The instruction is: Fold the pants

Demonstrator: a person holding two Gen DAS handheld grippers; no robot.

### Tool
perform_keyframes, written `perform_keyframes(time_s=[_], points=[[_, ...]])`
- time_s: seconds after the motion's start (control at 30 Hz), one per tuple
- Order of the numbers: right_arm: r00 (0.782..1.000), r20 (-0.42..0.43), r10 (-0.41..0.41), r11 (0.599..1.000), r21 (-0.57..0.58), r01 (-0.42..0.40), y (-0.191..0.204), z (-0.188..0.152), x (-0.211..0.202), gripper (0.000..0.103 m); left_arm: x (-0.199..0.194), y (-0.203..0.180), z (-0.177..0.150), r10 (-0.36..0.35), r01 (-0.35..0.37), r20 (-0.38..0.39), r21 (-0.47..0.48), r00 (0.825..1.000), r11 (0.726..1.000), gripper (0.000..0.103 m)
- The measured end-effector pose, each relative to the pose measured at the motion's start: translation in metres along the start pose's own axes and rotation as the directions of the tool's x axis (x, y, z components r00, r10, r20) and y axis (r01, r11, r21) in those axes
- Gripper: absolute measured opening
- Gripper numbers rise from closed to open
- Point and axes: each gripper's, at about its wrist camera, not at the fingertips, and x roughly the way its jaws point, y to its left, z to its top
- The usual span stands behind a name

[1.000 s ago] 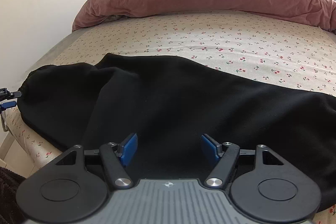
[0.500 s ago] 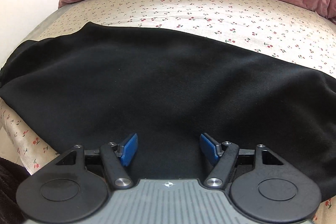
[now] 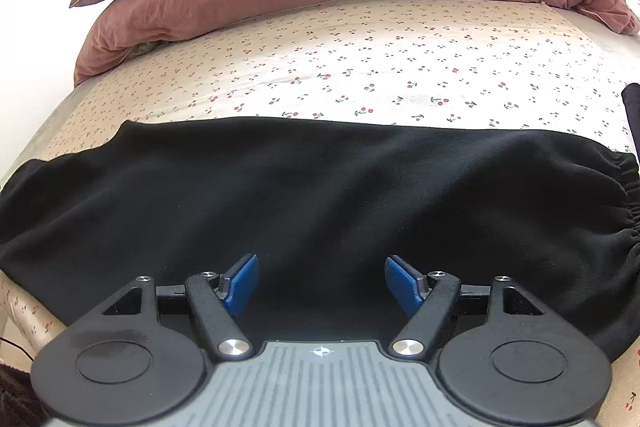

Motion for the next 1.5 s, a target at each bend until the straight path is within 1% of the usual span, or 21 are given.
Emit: perform_keyframes(time_s=[0.03, 0.1, 0.13, 0.2, 0.27, 0.33, 0.43, 0.47, 0.53, 0.7, 0.77, 0.9, 1.0, 1.1, 1.2, 1.27, 1.3, 1.37, 1.4, 1.43, 1.5], points=[[1.000, -0.001, -0.008, 1.000, 0.000, 0.008, 0.000, 0.001, 0.002, 0.072, 0.009, -0.004, 0.003, -0.059, 0.059, -0.008, 0.006, 0.998, 0.998, 0.065], [1.000, -0.009, -0.024, 1.000, 0.004, 0.024, -0.002, 0.002, 0.006, 0.072, 0.029, -0.010, 0.004, -0.150, 0.150, -0.013, -0.016, 0.989, 0.989, 0.063], [0.999, -0.013, -0.031, 0.999, 0.008, 0.031, -0.004, 0.002, 0.009, 0.072, 0.039, -0.012, 0.004, -0.153, 0.152, -0.019, -0.036, 0.988, 0.988, 0.064], [0.998, -0.020, -0.061, 0.998, 0.007, 0.062, -0.009, 0.004, 0.013, 0.072, 0.061, -0.015, -0.003, -0.044, 0.044, -0.007, -0.027, 0.999, 0.999, 0.064], [0.995, -0.019, -0.095, 0.995, -0.011, 0.094, -0.014, 0.004, 0.017, 0.072, 0.087, -0.015, -0.016, 0.064, -0.063, -0.017, 0.055, 0.998, 0.996, 0.039], [0.994, -0.016, -0.108, 0.994, -0.024, 0.107, -0.020, 0.003, 0.017, 0.071, 0.097, -0.022, -0.025, 0.116, -0.114, -0.011, 0.118, 0.993, 0.986, 0.035], [0.996, -0.008, -0.088, 0.996, -0.026, 0.088, -0.028, 0.001, 0.011, 0.071, 0.086, -0.033, -0.017, 0.154, -0.151, -0.006, 0.143, 0.988, 0.978, 0.036], [0.996, -0.001, -0.087, 0.996, -0.021, 0.087, -0.031, 0.001, 0.007, 0.071, 0.081, -0.034, -0.014, 0.141, -0.140, -0.003, 0.133, 0.990, 0.981, 0.048], [0.995, 0.033, -0.093, 0.996, 0.000, 0.093, -0.041, 0.003, -0.005, 0.071, 0.067, -0.035, -0.006, 0.075, -0.077, 0.021, 0.104, 0.997, 0.992, 0.065], [0.971, 0.169, -0.172, 0.981, 0.119, 0.153, -0.088, 0.013, -0.040, 0.079, 0.053, -0.058, 0.018, -0.112, 0.103, 0.071, 0.128, 0.991, 0.986, 0.073], [0.956, 0.191, -0.224, 0.967, 0.168, 0.193, -0.110, 0.019, -0.046, 0.080, 0.057, -0.072, 0.027, -0.202, 0.192, 0.055, 0.145, 0.978, 0.971, 0.074], [0.935, 0.210, -0.285, 0.940, 0.254, 0.229, -0.153, 0.025, -0.047, 0.081, 0.087, -0.106, 0.040, -0.365, 0.365, -0.030, 0.160, 0.931, 0.917, 0.075], [0.952, 0.170, -0.253, 0.933, 0.303, 0.194, -0.177, 0.021, -0.034, 0.080, 0.119, -0.126, 0.044, -0.434, 0.444, -0.101, 0.121, 0.895, 0.888, 0.075], [0.981, 0.117, -0.155, 0.922, 0.373, 0.102, -0.198, 0.012, -0.014, 0.073, 0.148, -0.135, 0.044, -0.473, 0.488, -0.157, 0.068, 0.867, 0.870, 0.075], [0.983, 0.140, -0.115, 0.942, 0.331, 0.063, -0.195, 0.006, -0.008, 0.073, 0.161, -0.135, 0.045, -0.518, 0.528, -0.151, 0.029, 0.842, 0.849, 0.074], [0.983, 0.142, -0.120, 0.946, 0.317, 0.070, -0.193, 0.006, -0.004, 0.071, 0.164, -0.132, 0.047, -0.548, 0.552, -0.146, -0.017, 0.824, 0.834, 0.067], [0.982, 0.142, -0.127, 0.953, 0.292, 0.081, -0.189, 0.008, -0.002, 0.063, 0.166, -0.132, 0.048, -0.576, 0.577, -0.153, -0.041, 0.803, 0.816, 0.062], [0.978, 0.126, -0.166, 0.964, 0.228, 0.135, -0.179, 0.009, 0.001, 0.053, 0.168, -0.133, 0.048, -0.627, 0.624, -0.181, -0.084, 0.757, 0.777, 0.026], [0.978, 0.124, -0.170, 0.968, 0.204, 0.143, -0.175, 0.010, 0.001, 0.042, 0.167, -0.134, 0.047, -0.640, 0.633, -0.193, -0.103, 0.744, 0.767, 0.022], [0.980, 0.128, -0.156, 0.971, 0.204, 0.128, -0.172, 0.009, 0.000, 0.034, 0.165, -0.136, 0.046, -0.634, 0.627, -0.190, -0.104, 0.750, 0.772, 0.019], [0.976, 0.142, -0.163, 0.968, 0.213, 0.130, -0.173, 0.009, -0.001, 0.031, 0.161, -0.137, 0.044, -0.614, 0.603, -0.172, -0.116, 0.770, 0.789, 0.012]])
